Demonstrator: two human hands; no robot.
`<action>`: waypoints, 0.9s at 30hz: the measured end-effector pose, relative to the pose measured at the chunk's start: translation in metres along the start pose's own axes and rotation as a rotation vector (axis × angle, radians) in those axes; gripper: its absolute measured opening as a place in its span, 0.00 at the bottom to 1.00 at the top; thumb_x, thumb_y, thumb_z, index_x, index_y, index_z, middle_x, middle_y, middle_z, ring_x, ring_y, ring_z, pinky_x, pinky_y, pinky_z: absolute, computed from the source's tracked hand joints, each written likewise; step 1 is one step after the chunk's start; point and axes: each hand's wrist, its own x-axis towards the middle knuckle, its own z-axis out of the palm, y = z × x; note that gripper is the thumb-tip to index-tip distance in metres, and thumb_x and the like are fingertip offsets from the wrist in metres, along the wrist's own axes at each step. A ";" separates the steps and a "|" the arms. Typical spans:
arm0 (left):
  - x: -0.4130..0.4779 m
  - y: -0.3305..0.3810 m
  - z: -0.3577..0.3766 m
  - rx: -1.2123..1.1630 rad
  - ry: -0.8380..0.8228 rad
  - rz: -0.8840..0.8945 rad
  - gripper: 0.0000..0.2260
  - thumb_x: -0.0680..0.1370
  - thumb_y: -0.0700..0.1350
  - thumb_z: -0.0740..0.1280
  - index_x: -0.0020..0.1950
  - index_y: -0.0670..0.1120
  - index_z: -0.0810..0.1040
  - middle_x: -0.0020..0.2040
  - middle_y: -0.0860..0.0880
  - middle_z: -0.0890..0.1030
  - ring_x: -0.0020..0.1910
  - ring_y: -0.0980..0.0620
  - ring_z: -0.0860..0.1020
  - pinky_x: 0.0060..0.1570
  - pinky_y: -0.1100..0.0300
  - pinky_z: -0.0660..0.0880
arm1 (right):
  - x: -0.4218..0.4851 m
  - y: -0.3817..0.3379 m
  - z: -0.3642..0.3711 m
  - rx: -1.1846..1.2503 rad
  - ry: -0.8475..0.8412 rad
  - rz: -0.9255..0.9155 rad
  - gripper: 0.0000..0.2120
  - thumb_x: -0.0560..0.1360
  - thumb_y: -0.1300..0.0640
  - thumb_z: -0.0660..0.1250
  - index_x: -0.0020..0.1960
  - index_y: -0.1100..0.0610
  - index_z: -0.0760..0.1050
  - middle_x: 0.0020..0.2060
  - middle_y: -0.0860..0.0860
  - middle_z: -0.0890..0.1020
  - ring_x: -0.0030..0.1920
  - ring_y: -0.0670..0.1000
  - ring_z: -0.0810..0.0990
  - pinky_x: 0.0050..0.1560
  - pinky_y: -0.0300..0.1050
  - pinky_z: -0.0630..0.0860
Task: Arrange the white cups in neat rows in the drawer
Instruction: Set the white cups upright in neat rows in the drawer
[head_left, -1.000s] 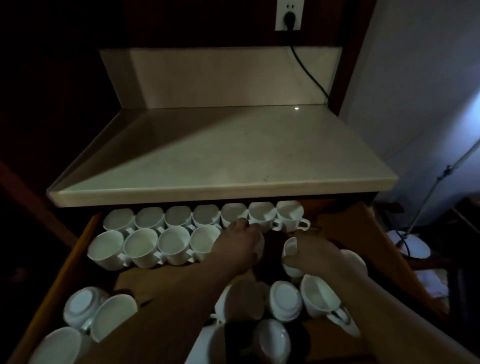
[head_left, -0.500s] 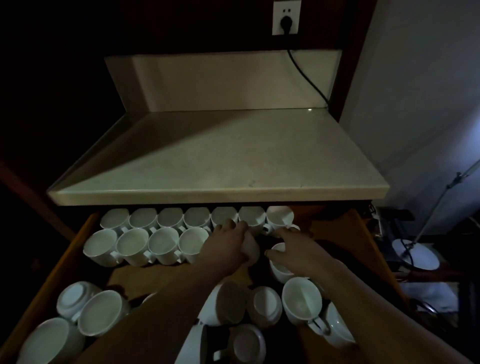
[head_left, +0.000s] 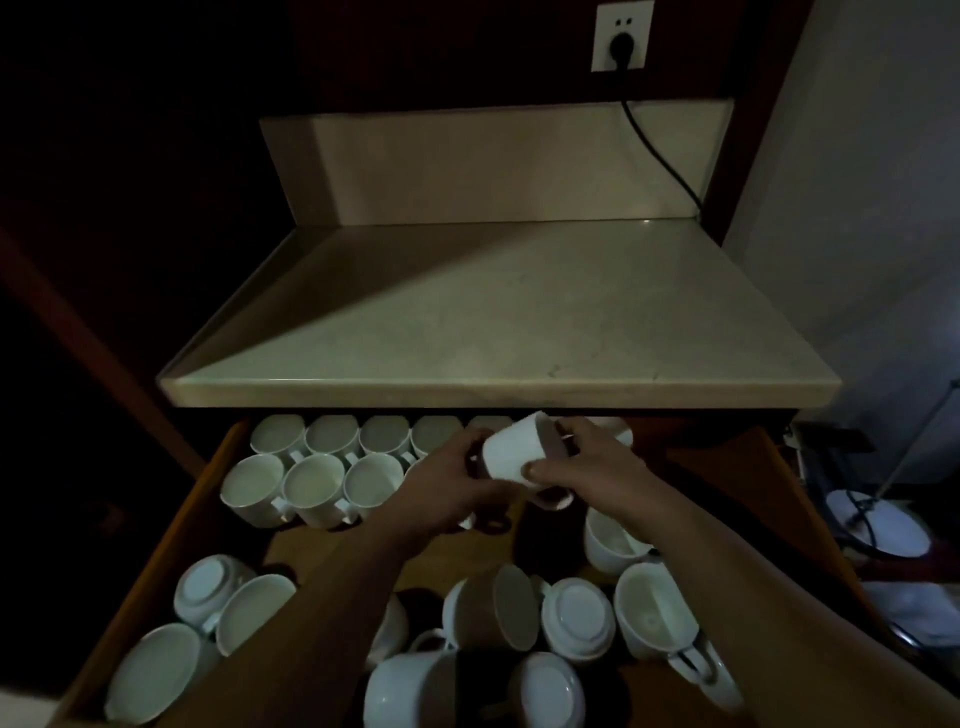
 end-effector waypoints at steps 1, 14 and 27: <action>0.004 -0.004 -0.001 0.215 0.010 0.061 0.31 0.67 0.52 0.80 0.66 0.58 0.71 0.61 0.55 0.80 0.54 0.55 0.82 0.55 0.49 0.81 | 0.003 0.000 0.006 -0.093 0.024 0.018 0.31 0.66 0.43 0.79 0.65 0.44 0.69 0.58 0.46 0.80 0.53 0.45 0.81 0.48 0.40 0.78; 0.031 -0.048 0.004 0.976 -0.132 0.448 0.22 0.73 0.49 0.66 0.67 0.52 0.72 0.59 0.47 0.76 0.57 0.45 0.77 0.50 0.51 0.77 | 0.021 0.013 0.080 -0.746 0.073 0.118 0.25 0.76 0.51 0.69 0.68 0.58 0.65 0.66 0.60 0.72 0.64 0.61 0.76 0.59 0.53 0.75; 0.034 -0.066 0.016 1.094 -0.208 0.784 0.09 0.70 0.47 0.77 0.50 0.49 0.86 0.51 0.49 0.84 0.49 0.48 0.82 0.49 0.57 0.79 | -0.014 0.044 -0.017 -0.750 0.162 0.161 0.39 0.61 0.30 0.68 0.68 0.48 0.71 0.65 0.49 0.76 0.63 0.53 0.77 0.61 0.52 0.78</action>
